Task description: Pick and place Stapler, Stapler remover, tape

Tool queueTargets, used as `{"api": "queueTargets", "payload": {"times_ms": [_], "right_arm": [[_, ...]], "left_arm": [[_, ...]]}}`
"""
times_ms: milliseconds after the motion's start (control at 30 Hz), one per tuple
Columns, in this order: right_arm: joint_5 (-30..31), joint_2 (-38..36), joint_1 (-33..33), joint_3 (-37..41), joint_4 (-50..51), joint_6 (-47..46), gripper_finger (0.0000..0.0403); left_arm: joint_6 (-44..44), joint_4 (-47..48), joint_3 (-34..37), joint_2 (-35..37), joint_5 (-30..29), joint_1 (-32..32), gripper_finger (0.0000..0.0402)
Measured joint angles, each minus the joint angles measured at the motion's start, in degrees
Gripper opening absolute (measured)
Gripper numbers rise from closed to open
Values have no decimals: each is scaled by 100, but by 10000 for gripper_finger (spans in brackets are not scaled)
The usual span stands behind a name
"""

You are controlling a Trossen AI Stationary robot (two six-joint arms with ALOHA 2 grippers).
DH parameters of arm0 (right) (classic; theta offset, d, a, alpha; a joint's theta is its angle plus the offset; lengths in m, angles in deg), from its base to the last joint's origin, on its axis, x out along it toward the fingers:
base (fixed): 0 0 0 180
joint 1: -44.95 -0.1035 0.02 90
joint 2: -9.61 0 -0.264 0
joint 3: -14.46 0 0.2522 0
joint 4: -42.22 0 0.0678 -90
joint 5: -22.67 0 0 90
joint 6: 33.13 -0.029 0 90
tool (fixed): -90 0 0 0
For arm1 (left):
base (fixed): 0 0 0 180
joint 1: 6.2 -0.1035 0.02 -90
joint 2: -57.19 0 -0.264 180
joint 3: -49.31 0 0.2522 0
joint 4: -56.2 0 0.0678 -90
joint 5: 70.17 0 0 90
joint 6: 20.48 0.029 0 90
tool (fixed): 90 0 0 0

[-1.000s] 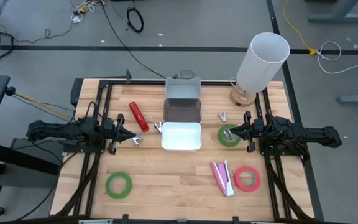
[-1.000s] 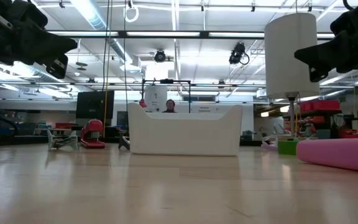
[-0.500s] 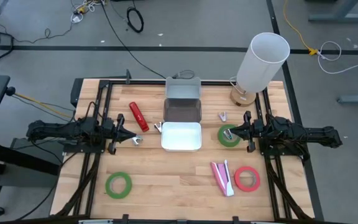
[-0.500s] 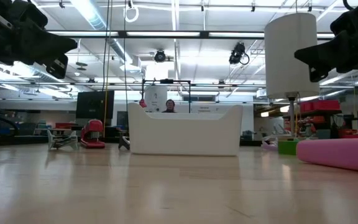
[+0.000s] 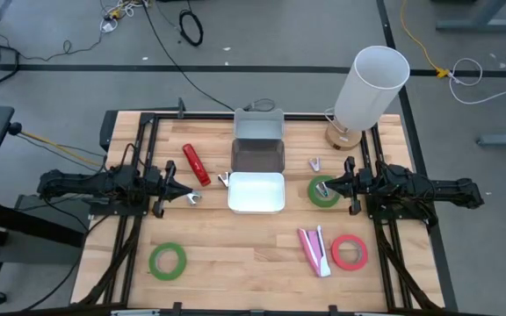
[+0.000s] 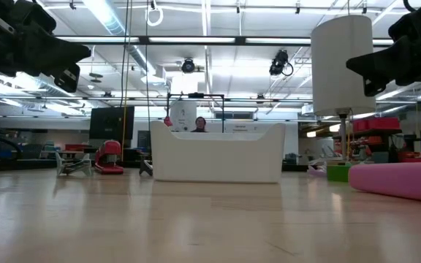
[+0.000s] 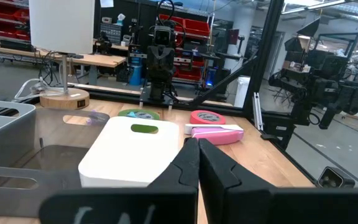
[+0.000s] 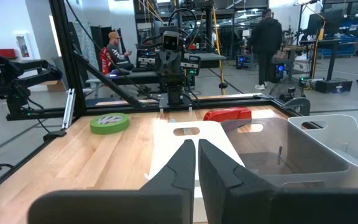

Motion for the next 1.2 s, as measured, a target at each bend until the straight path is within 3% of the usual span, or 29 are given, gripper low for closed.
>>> {"api": "queueTargets", "payload": {"times_ms": [1200], "right_arm": [[0,0,0,1,0,238,23]], "left_arm": [[-15,-2,2,0,-2,1,3]]}}
